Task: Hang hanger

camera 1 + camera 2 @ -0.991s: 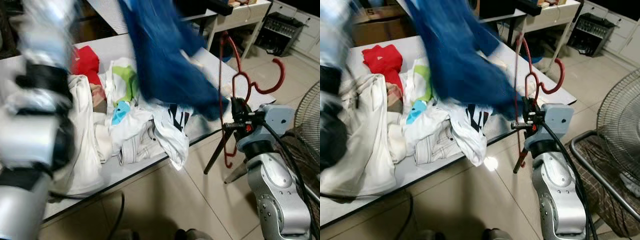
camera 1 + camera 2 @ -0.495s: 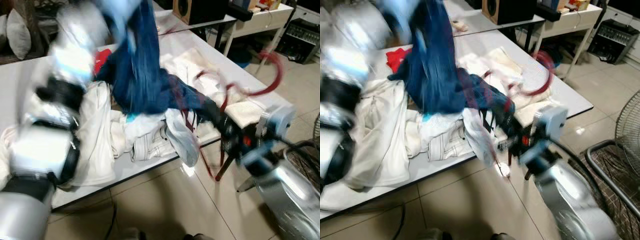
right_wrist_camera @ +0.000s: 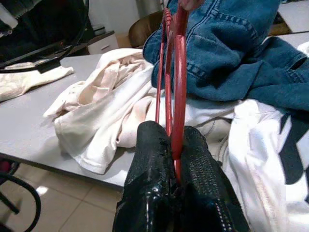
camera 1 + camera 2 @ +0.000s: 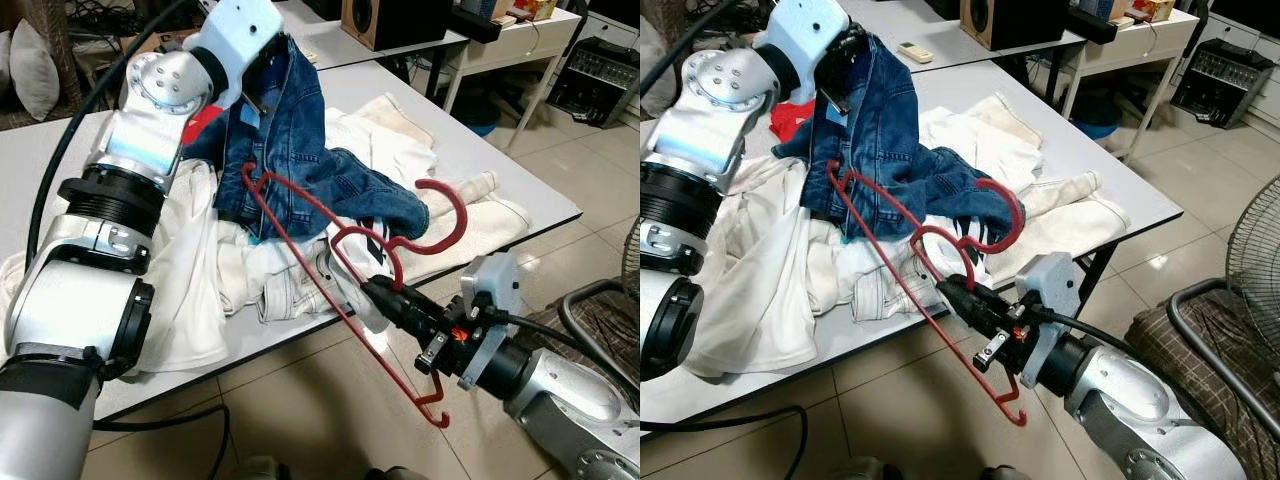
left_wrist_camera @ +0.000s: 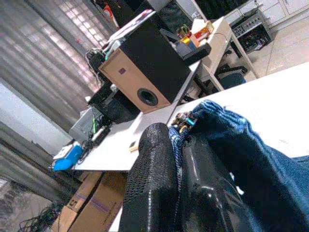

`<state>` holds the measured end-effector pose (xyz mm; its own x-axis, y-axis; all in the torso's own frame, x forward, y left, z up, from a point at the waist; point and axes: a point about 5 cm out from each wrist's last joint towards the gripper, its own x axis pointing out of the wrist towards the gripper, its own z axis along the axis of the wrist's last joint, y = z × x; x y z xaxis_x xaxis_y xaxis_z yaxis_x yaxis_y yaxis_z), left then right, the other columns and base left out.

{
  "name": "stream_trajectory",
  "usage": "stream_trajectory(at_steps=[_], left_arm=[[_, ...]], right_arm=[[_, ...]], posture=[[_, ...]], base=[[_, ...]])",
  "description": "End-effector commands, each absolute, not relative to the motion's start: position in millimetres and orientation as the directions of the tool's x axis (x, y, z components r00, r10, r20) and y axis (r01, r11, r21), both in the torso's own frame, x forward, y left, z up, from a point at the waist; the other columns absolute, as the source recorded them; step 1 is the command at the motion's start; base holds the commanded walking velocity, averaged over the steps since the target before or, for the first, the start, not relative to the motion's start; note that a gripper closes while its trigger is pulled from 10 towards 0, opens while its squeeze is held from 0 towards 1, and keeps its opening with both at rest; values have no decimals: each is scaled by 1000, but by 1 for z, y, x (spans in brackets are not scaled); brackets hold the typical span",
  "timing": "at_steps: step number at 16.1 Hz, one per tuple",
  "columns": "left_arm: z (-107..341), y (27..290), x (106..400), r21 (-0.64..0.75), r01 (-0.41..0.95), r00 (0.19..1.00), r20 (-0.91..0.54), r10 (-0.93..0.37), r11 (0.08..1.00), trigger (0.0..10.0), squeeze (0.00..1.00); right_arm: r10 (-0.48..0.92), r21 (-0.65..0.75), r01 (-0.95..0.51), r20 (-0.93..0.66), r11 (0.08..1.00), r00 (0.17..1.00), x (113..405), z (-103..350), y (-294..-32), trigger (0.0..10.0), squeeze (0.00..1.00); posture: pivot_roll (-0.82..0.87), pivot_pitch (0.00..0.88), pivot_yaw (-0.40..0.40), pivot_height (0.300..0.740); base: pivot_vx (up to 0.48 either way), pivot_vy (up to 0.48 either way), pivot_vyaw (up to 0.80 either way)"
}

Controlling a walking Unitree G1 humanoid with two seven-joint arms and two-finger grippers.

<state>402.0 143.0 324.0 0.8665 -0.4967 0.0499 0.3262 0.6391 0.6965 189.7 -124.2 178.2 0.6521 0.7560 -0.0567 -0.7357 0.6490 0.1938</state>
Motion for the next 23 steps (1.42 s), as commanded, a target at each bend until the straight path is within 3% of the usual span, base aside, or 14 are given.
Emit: stream_trajectory(at_steps=[1,6,9,12,14,18,21,23], left_arm=[[328,144,399,707,331,859,49,-510,625,0,0],[324,149,393,762,310,857,34,-514,568,0,0],[325,160,389,801,277,871,24,-490,531,0,0],[326,165,388,817,269,879,9,-477,510,0,0],[328,169,388,822,258,883,12,-469,507,0,0],[338,180,387,835,204,901,44,-431,512,0,0],[372,175,380,786,195,864,146,-481,587,0,0],[390,173,373,772,200,840,183,-512,603,0,0]], right_arm=[[776,204,-753,-53,625,629,189,179,-121,10000,0],[686,202,-658,-132,726,716,197,174,-129,10000,0],[504,132,-487,-159,863,849,214,183,-161,10000,0],[403,75,-397,-106,915,909,228,200,-177,10000,0],[386,61,-382,-74,922,920,232,209,-180,10000,0],[513,23,-512,-29,858,858,223,228,-175,10000,0],[230,17,-232,80,973,970,252,244,-208,10000,0],[163,52,-171,136,984,977,261,254,-217,10000,0]], posture=[[9,2,14,740],[2,0,11,740],[-6,0,13,740],[-3,2,5,740],[-4,6,1,740],[-8,17,-4,740],[-7,22,2,740],[-1,24,-1,740]], base=[[0,0,0],[0,0,0],[0,0,0],[0,0,0],[0,0,0],[0,0,0],[0,0,0],[0,0,0]])
